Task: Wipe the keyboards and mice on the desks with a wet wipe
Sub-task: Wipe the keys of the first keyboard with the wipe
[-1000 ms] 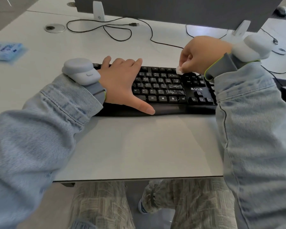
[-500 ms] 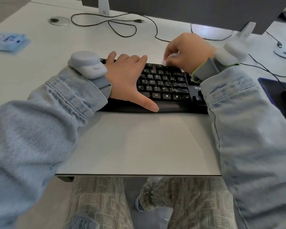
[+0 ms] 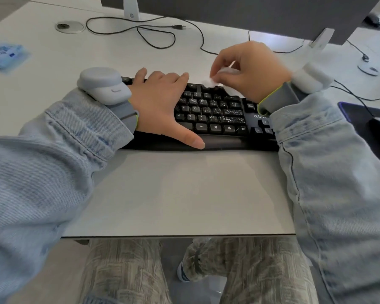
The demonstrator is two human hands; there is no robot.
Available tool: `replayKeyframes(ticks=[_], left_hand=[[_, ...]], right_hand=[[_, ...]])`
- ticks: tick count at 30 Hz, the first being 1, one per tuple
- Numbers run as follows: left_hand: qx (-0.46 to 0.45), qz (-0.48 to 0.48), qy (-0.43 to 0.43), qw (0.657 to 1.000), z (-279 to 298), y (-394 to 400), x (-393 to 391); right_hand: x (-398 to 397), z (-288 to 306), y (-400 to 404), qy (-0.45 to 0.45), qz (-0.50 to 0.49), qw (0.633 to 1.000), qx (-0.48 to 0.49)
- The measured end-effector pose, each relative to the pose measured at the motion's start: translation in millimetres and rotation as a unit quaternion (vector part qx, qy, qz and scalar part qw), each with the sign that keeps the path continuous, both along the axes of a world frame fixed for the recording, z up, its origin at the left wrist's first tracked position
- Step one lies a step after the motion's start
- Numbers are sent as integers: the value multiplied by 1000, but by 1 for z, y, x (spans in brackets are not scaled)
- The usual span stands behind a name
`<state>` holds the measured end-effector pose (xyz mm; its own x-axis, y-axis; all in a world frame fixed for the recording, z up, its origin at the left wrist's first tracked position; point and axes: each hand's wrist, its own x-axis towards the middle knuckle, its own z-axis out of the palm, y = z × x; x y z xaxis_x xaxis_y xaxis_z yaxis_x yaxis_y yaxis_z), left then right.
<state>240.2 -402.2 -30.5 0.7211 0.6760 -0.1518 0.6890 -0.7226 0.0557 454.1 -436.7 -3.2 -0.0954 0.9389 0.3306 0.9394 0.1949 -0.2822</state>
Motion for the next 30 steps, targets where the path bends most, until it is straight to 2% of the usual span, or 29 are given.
replayKeyframes(ticks=[3,6,12,15,20,25,30], left_hand=[[1,-2,3,1000,-1,2,0],[3,-2,6,1000,-1,2,0],[-5,3,10,1000,1,2,-1],[-8,5,14,1000,1,1,-1],[-2,2,12,1000,-1,2,0],[-4,3,10,1000,-1,3,0],[-3,0,12,1000,-1,3,0]], right_hand=[[-9,-5,3,12,25,999,15],[-14,-6,6,-41,41,998,-19],[10,7,-1,-113,-28,991,-68],[23,12,-5,-109,-57,990,-74],[14,14,-9,-80,-51,995,-23],[4,5,-6,-75,-38,995,-51],[12,5,-8,-59,-82,993,-62]])
